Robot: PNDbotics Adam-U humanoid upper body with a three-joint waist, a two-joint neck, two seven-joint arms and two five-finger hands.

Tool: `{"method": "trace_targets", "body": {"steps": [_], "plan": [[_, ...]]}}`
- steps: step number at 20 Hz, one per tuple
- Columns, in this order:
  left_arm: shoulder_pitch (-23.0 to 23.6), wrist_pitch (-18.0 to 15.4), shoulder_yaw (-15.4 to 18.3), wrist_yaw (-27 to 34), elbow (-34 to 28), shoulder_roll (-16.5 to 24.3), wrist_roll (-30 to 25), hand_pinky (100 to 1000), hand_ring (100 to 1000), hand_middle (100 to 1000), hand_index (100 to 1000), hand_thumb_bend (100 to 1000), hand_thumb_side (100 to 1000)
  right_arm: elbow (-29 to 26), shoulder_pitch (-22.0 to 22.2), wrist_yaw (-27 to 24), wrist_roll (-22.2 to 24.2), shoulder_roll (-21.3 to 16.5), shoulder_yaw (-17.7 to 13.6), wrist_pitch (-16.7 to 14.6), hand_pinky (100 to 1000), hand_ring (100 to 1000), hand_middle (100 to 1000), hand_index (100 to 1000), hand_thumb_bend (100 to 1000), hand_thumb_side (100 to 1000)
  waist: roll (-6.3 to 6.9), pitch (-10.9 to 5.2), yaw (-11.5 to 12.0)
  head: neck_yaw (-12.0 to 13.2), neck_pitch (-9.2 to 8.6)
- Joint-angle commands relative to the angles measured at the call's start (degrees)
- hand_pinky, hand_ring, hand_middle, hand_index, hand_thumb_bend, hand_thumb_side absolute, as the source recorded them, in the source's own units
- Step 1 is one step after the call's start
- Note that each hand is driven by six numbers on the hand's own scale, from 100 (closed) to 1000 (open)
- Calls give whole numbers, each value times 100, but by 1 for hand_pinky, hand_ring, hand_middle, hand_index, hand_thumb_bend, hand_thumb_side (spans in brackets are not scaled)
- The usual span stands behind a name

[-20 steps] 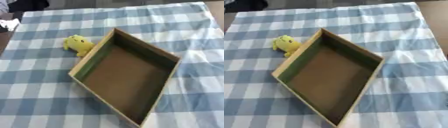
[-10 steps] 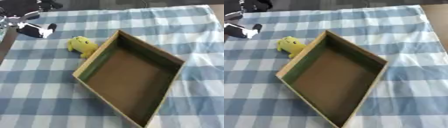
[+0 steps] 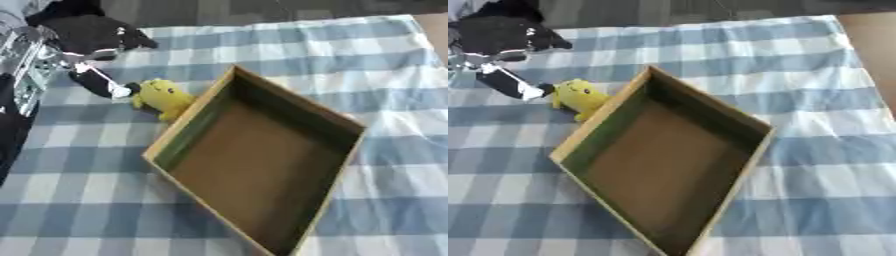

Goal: Pick up objects on the table and place them in the box.

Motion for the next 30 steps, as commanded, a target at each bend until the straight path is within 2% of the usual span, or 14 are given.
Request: {"method": "trace_targets", "body": {"steps": [1, 3, 7, 13, 20, 30], "plan": [[-151, -132, 15, 22, 16, 101, -122, 900, 918, 872, 1000, 375, 578, -114, -57, -23, 39, -78, -4, -5, 671, 511, 391, 694, 100, 504, -2, -98, -3, -20, -49], [-153, -175, 10, 69, 13, 108, -184, 904, 920, 873, 1000, 421, 600, -114, -63, -21, 49, -72, 6, 5, 672, 511, 391, 694, 100, 504, 8, -88, -6, -28, -53], [-169, -223, -3, 126, 17, 107, -314, 908, 921, 872, 1000, 437, 609, -114, -72, -19, 68, -66, 22, 20, 672, 512, 391, 694, 100, 505, 22, -71, -23, -31, -65], [-176, -210, 5, 377, 141, -5, -498, 887, 904, 869, 1000, 382, 605, -114, -102, -22, 104, -49, 52, 32, 673, 512, 390, 694, 100, 505, 40, -40, -78, 8, -92], [-124, -172, 14, 606, 349, -81, -732, 880, 899, 871, 1000, 372, 600, -114, -113, -13, 109, -30, 53, 34, 674, 513, 390, 695, 100, 506, 55, 6, -132, 38, -83], [-110, -68, 38, 314, 472, -135, -846, 881, 902, 863, 1000, 337, 548, -114, -144, -10, 133, 4, 71, 42, 676, 513, 389, 695, 100, 507, 71, 71, -186, 124, -105]]}}
